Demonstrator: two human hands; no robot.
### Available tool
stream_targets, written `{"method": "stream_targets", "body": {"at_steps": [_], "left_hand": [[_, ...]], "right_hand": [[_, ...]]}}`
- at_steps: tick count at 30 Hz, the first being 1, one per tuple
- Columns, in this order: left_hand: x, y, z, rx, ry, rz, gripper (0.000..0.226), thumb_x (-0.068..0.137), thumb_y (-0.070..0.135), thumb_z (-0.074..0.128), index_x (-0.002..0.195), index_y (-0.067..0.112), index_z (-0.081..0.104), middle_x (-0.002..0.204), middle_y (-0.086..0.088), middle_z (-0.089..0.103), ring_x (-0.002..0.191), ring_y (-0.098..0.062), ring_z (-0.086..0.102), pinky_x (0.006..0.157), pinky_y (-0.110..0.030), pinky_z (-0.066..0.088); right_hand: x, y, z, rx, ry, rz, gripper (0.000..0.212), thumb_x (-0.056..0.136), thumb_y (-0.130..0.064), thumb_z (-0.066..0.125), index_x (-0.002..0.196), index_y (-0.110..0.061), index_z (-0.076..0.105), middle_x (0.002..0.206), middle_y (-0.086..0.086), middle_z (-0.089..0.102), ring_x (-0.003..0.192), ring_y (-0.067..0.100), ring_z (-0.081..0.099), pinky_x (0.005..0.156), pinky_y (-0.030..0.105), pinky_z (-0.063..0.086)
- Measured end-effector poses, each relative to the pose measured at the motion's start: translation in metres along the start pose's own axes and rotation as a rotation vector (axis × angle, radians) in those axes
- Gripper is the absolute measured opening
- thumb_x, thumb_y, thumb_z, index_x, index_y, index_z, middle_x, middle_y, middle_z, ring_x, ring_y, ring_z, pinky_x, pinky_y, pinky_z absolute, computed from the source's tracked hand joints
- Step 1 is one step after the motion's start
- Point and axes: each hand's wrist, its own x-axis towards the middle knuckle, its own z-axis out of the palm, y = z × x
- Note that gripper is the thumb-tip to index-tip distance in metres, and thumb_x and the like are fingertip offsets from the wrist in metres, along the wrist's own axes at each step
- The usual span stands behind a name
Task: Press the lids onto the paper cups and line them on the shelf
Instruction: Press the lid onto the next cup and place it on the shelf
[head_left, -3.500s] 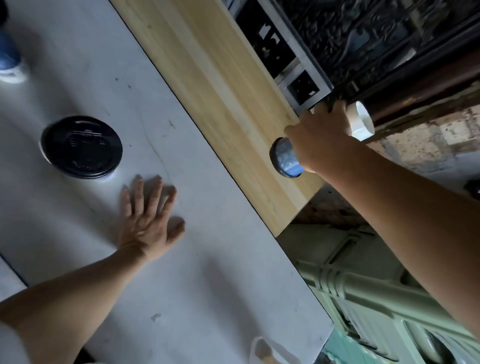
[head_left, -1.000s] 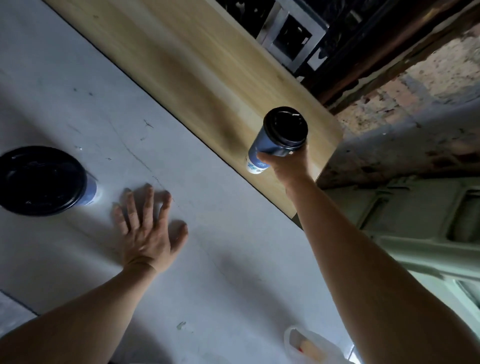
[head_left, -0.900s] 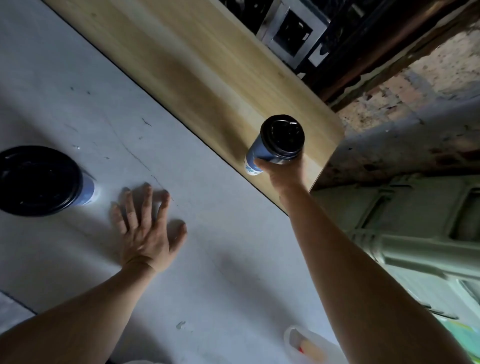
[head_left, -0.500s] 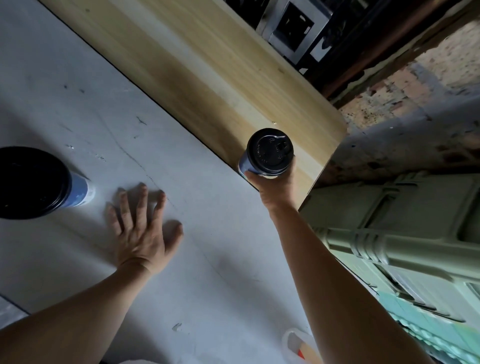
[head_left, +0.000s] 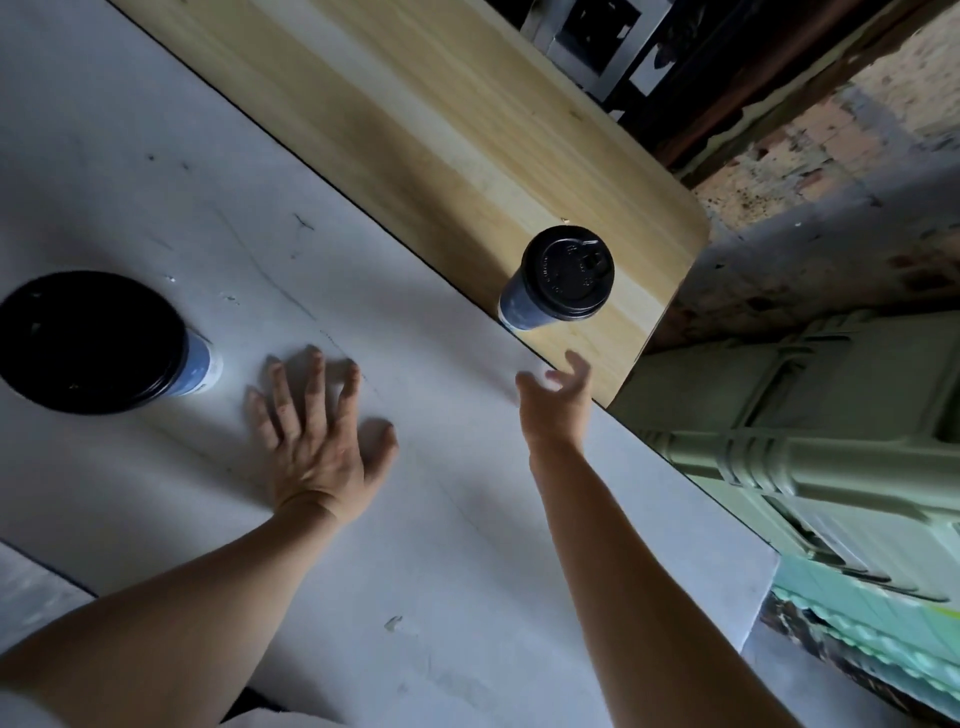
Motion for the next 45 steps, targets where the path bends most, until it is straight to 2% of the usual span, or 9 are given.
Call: {"method": "stream_targets", "body": {"at_steps": [10, 14, 19, 21, 25, 27, 31, 36, 45], "left_hand": [[0.000, -0.022, -0.026, -0.188, -0.151, 0.243, 0.066, 0.087, 0.055, 0.057, 0.141, 0.017, 0.049, 0.164, -0.024, 0.024, 0.146, -0.059, 0.016, 0.122, -0.062, 0.001], [0.008, -0.093, -0.049, -0.161, -0.310, 0.639, 0.057, 0.082, 0.044, 0.061, 0.135, 0.023, 0.058, 0.161, -0.017, 0.035, 0.142, -0.053, 0.036, 0.118, -0.059, 0.030], [0.008, -0.164, -0.089, 0.008, -0.648, 0.866, 0.055, 0.091, 0.023, 0.054, 0.145, 0.021, 0.045, 0.170, -0.007, 0.011, 0.157, -0.033, 0.006, 0.126, -0.047, 0.014], [0.010, -0.188, -0.104, -0.111, -0.714, 0.914, 0.038, 0.091, 0.022, 0.053, 0.127, 0.020, 0.063, 0.157, -0.008, 0.043, 0.149, -0.027, 0.031, 0.121, -0.040, 0.029], [0.030, -0.235, -0.136, -0.631, -0.782, 0.395, 0.018, 0.090, 0.021, 0.067, 0.075, 0.031, 0.070, 0.081, 0.004, 0.076, 0.077, -0.014, 0.074, 0.072, -0.032, 0.059], [0.049, -0.249, -0.143, -0.729, -0.650, 0.190, 0.025, 0.088, 0.010, 0.071, 0.074, 0.030, 0.065, 0.076, -0.002, 0.075, 0.063, -0.023, 0.073, 0.064, -0.034, 0.058], [0.092, -0.255, -0.153, -0.729, -0.521, 0.100, 0.051, 0.077, 0.011, 0.083, 0.121, 0.018, 0.058, 0.120, -0.002, 0.066, 0.087, -0.015, 0.069, 0.078, -0.034, 0.056], [0.111, -0.225, -0.169, -0.814, -0.624, 0.241, 0.133, 0.041, 0.045, 0.093, 0.155, 0.031, 0.026, 0.157, 0.001, 0.033, 0.138, -0.019, 0.043, 0.115, -0.044, 0.041], [0.103, -0.199, -0.173, -0.911, -0.562, 0.348, 0.090, 0.058, 0.033, 0.093, 0.136, 0.042, 0.050, 0.127, 0.020, 0.066, 0.120, -0.004, 0.061, 0.102, -0.038, 0.052]], "right_hand": [[-0.152, 0.071, 0.049, -0.803, -0.039, -0.247, 0.066, 0.090, -0.024, 0.060, 0.151, -0.027, 0.036, 0.151, 0.003, 0.029, 0.132, 0.028, 0.030, 0.105, 0.041, 0.042], [-0.194, 0.071, 0.076, -0.840, -0.035, -0.178, 0.069, 0.094, -0.033, 0.058, 0.155, -0.029, 0.027, 0.156, 0.003, 0.024, 0.134, 0.030, 0.030, 0.106, 0.043, 0.041], [-0.232, 0.048, 0.105, -0.822, -0.199, 0.032, 0.078, 0.091, -0.032, 0.060, 0.157, -0.029, 0.018, 0.160, 0.006, 0.008, 0.136, 0.037, 0.028, 0.104, 0.042, 0.042], [-0.239, 0.032, 0.114, -0.763, -0.263, 0.117, 0.069, 0.091, -0.033, 0.059, 0.154, -0.028, 0.030, 0.158, 0.006, 0.015, 0.136, 0.037, 0.032, 0.105, 0.040, 0.042], [-0.248, -0.005, 0.122, -0.546, -0.393, 0.178, 0.043, 0.093, -0.030, 0.061, 0.135, -0.020, 0.058, 0.142, 0.009, 0.051, 0.121, 0.027, 0.056, 0.098, 0.037, 0.052], [-0.254, -0.028, 0.122, -0.338, -0.415, 0.215, 0.043, 0.095, -0.028, 0.062, 0.137, -0.019, 0.055, 0.132, 0.010, 0.059, 0.111, 0.027, 0.063, 0.086, 0.039, 0.058], [-0.260, -0.076, 0.121, -0.057, -0.308, 0.079, 0.051, 0.095, -0.021, 0.064, 0.143, -0.018, 0.048, 0.130, 0.012, 0.060, 0.090, 0.025, 0.063, 0.069, 0.035, 0.056], [-0.261, -0.121, 0.120, -0.174, -0.277, -0.254, 0.072, 0.083, -0.031, 0.078, 0.147, -0.032, 0.044, 0.142, 0.006, 0.049, 0.120, 0.028, 0.057, 0.102, 0.045, 0.051], [-0.264, -0.134, 0.145, -0.589, -0.278, -0.529, 0.085, 0.079, -0.034, 0.076, 0.153, -0.034, 0.033, 0.148, 0.002, 0.040, 0.131, 0.028, 0.035, 0.101, 0.038, 0.043]]}}
